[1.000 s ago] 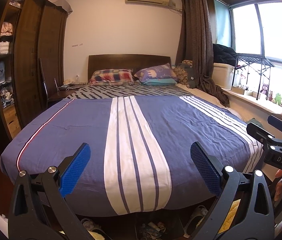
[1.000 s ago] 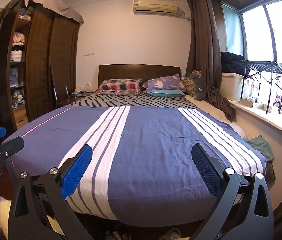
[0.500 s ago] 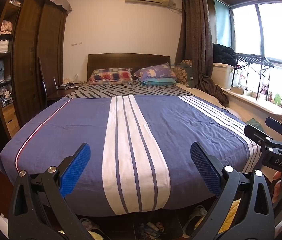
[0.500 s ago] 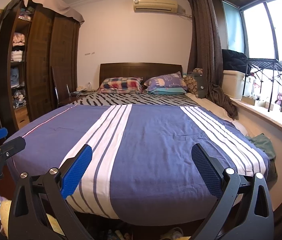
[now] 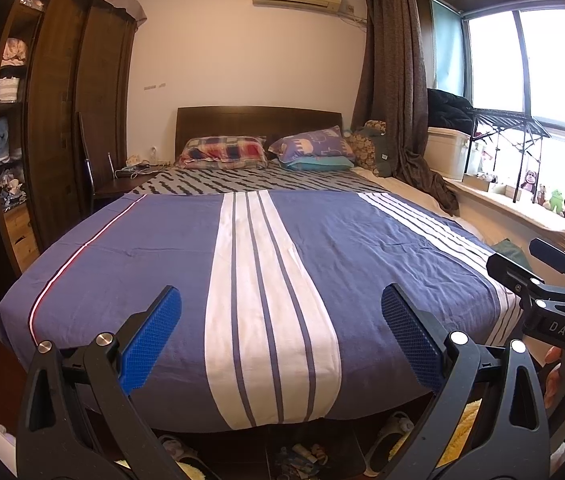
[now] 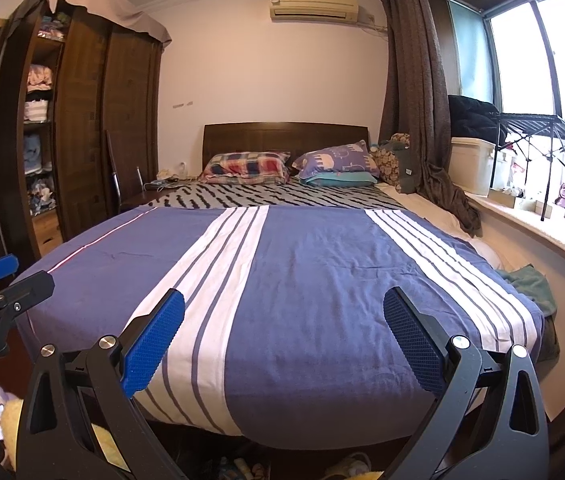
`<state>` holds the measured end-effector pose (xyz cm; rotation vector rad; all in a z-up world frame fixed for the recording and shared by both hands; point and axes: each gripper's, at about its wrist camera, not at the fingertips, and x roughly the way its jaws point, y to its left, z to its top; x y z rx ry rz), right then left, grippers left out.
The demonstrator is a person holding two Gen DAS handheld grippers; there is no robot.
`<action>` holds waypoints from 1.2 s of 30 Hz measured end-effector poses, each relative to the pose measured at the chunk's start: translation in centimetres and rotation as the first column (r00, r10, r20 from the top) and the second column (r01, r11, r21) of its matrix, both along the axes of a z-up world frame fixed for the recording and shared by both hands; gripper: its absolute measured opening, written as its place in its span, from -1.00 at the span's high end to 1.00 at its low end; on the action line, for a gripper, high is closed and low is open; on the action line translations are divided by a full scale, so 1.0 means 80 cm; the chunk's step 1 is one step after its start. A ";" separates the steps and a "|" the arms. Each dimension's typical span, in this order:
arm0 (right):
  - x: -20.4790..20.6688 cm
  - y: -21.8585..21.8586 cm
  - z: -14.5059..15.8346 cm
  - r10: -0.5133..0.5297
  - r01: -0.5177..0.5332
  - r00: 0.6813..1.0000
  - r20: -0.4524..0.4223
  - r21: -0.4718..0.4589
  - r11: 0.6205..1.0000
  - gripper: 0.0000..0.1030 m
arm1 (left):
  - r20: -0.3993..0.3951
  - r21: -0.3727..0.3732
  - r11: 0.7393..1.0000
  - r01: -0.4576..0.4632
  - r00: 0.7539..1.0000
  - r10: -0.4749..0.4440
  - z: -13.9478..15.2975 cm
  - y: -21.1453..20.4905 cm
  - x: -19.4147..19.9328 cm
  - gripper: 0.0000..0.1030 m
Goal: Collect trash
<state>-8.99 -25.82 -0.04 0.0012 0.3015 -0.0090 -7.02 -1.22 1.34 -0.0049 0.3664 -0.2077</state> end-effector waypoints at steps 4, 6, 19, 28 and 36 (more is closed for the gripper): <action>0.000 0.000 0.000 -0.005 0.005 1.000 0.001 0.000 1.000 -0.94 | -0.001 0.002 1.000 0.000 1.000 0.000 0.000 0.000 0.000 -0.85; 0.000 0.000 0.001 -0.006 0.006 1.000 0.001 0.001 1.000 -0.94 | 0.000 0.000 1.000 0.001 1.000 -0.001 0.000 0.000 0.000 -0.85; 0.001 0.003 0.001 0.003 -0.003 1.000 0.002 0.002 1.000 -0.94 | 0.003 -0.001 1.000 0.011 1.000 -0.011 0.001 0.004 -0.001 -0.85; 0.001 0.003 0.002 0.005 -0.005 1.000 -0.001 0.004 1.000 -0.94 | 0.002 0.001 1.000 0.011 1.000 -0.011 0.001 0.003 -0.001 -0.85; 0.001 0.004 0.002 0.002 -0.002 1.000 -0.001 0.004 1.000 -0.94 | 0.002 0.002 1.000 0.012 1.000 -0.012 0.002 0.003 0.000 -0.85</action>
